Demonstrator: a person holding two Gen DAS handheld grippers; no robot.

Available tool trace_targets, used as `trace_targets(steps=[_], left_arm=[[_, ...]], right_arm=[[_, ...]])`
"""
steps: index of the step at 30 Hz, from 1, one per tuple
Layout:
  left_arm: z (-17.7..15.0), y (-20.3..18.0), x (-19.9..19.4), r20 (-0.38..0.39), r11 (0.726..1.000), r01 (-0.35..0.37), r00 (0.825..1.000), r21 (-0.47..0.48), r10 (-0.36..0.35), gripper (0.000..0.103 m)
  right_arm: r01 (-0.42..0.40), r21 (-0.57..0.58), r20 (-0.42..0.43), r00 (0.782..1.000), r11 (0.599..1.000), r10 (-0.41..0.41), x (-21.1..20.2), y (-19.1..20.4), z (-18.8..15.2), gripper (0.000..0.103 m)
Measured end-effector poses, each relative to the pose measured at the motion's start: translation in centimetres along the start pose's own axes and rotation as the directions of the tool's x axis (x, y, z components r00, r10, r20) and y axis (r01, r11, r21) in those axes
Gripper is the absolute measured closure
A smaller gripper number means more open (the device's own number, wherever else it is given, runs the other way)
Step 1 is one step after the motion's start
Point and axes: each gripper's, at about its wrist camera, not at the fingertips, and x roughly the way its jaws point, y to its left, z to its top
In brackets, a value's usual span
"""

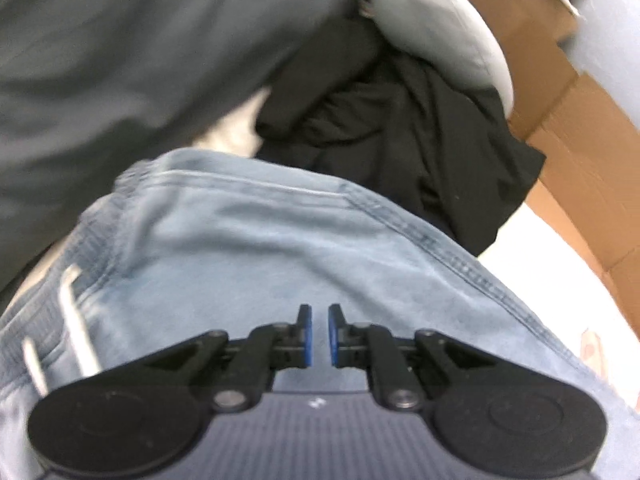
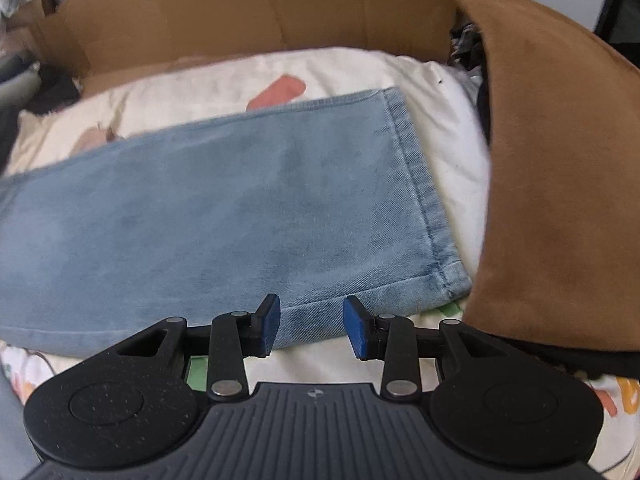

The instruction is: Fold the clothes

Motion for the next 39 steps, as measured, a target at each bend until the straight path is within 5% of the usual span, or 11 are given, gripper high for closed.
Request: trace_targets(steps=[14,20,24,29,39], left_arm=[[4.9,-1.9,8.0,0.013,0.992,-0.128,0.992,-0.005,0.128,0.102],[5.7,-2.7,8.8,-0.022,0.986,-0.162,0.986,0.031,0.163,0.102],[4.7,-1.8,8.4,0.008,0.992,-0.124,0.992,-0.005,0.124,0.102],[3.8,-2.2,5.9,-0.049,0.994,-0.109,0.993,-0.017,0.108,0.100],[-3.2,-8.9,-1.4,-0.086,0.973,0.106,0.992,0.204,-0.090,0.093]], right_arm=[[-0.005,0.116,0.089,0.996,0.993,-0.005,3.4,-2.4,-0.6,0.061],[0.010,0.142,0.024,1.000,0.990,-0.013,4.4,-2.3,1.3,0.061],[0.007,0.157,0.021,1.000,0.988,-0.010,5.0,-2.4,1.6,0.060],[0.036,0.206,-0.070,0.997,0.978,-0.022,4.6,-2.5,2.7,0.061],[-0.057,0.070,-0.057,0.997,0.996,0.061,1.3,1.3,3.4,0.061]])
